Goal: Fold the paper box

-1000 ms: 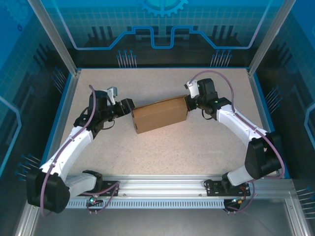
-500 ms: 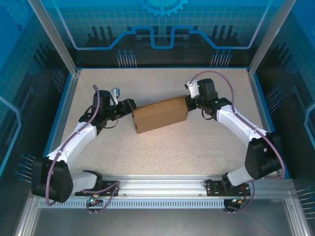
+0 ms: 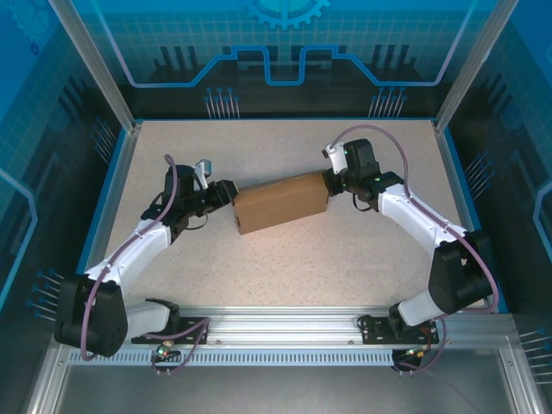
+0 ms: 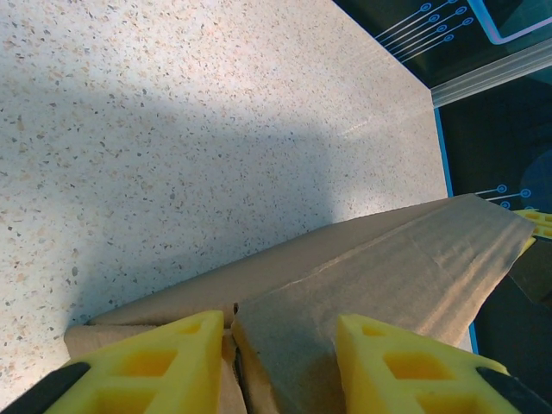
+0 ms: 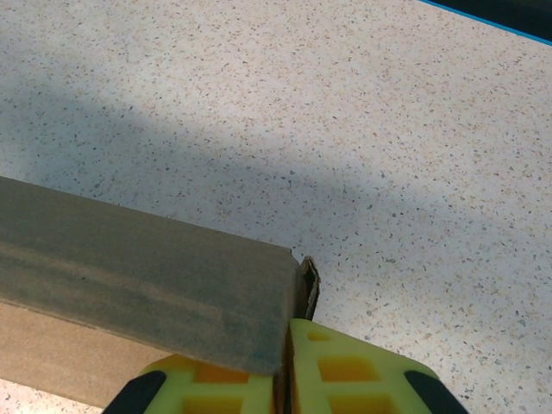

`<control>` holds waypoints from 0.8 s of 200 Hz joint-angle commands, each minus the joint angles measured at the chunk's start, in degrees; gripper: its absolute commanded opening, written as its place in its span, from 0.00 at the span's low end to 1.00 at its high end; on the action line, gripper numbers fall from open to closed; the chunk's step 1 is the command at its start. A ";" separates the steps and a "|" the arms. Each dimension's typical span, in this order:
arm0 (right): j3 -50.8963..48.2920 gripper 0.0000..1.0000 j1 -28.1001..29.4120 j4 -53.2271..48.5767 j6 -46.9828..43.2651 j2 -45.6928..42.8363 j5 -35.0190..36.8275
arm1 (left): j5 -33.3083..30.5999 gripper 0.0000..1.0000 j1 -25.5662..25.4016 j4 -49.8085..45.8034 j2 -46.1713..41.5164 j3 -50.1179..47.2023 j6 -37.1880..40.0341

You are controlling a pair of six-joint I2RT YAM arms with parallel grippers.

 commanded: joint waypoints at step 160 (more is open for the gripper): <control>2.70 0.41 1.99 -9.64 0.46 -1.00 -1.93 | -4.38 0.36 -2.37 -5.92 -1.38 -3.37 4.06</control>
